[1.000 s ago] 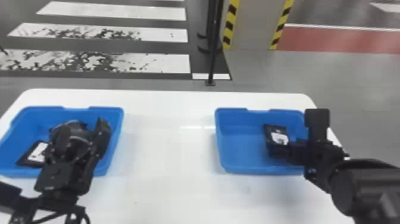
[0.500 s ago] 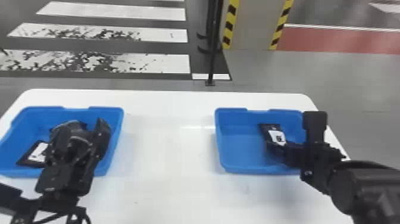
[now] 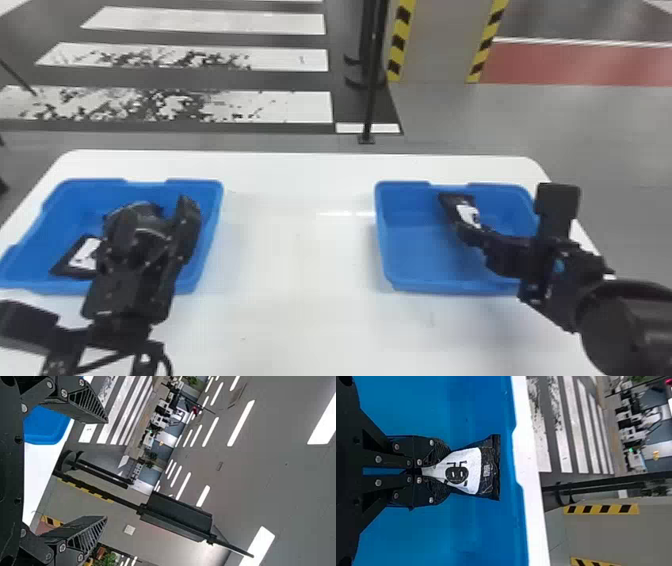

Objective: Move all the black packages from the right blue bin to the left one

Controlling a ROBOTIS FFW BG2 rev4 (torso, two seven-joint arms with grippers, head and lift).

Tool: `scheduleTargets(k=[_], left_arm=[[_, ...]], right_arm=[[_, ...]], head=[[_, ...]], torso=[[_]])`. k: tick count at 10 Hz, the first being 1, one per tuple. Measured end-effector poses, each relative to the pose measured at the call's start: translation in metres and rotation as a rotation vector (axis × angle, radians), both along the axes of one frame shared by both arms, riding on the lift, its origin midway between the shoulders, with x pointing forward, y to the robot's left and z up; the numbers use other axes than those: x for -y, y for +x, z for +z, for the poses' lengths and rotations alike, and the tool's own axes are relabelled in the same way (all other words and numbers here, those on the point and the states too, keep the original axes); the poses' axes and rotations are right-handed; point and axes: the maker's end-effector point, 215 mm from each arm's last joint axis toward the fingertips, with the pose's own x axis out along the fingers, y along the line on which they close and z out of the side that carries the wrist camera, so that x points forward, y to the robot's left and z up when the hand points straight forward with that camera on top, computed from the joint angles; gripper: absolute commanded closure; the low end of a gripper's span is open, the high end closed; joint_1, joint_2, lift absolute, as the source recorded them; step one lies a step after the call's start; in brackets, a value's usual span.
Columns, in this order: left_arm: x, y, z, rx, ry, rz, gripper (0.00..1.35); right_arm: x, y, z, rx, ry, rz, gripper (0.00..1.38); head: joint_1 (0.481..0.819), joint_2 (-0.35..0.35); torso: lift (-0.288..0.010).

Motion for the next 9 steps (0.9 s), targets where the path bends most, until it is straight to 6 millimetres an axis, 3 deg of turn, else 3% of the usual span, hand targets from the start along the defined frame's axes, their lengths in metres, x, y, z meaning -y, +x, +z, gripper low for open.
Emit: scheduleTargets(k=[2,3,5,7,9], left_arm=[[0.000,0.001,0.011,0.032,-0.046,0.002,0.22],[0.004,0.001,0.017,0.052,-0.084,-0.006,0.22],[0.036,0.008,0.015,0.033,-0.292,-0.100,0.22],[0.070,0.016,0.020,0.009,-0.441,-0.200,0.22],[0.090,0.019,0.030,0.010,-0.416,-0.250,0.22]], right_arm=[[-0.020,0.004,0.043,0.131,0.083,0.072,1.18],[-0.041,0.000,0.071,0.197,0.133,0.138,1.18],[-0.081,-0.003,0.124,0.317,0.171,0.295,1.18],[-0.126,-0.001,0.144,0.361,0.195,0.422,1.18],[-0.182,-0.014,0.140,0.330,0.258,0.527,1.18]], head=[[0.695,-0.035],[0.695,-0.017],[0.695,0.001],[0.695,0.008],[0.695,0.049]], torso=[[-0.168],[-0.168],[-0.168],[-0.168],[-0.168]])
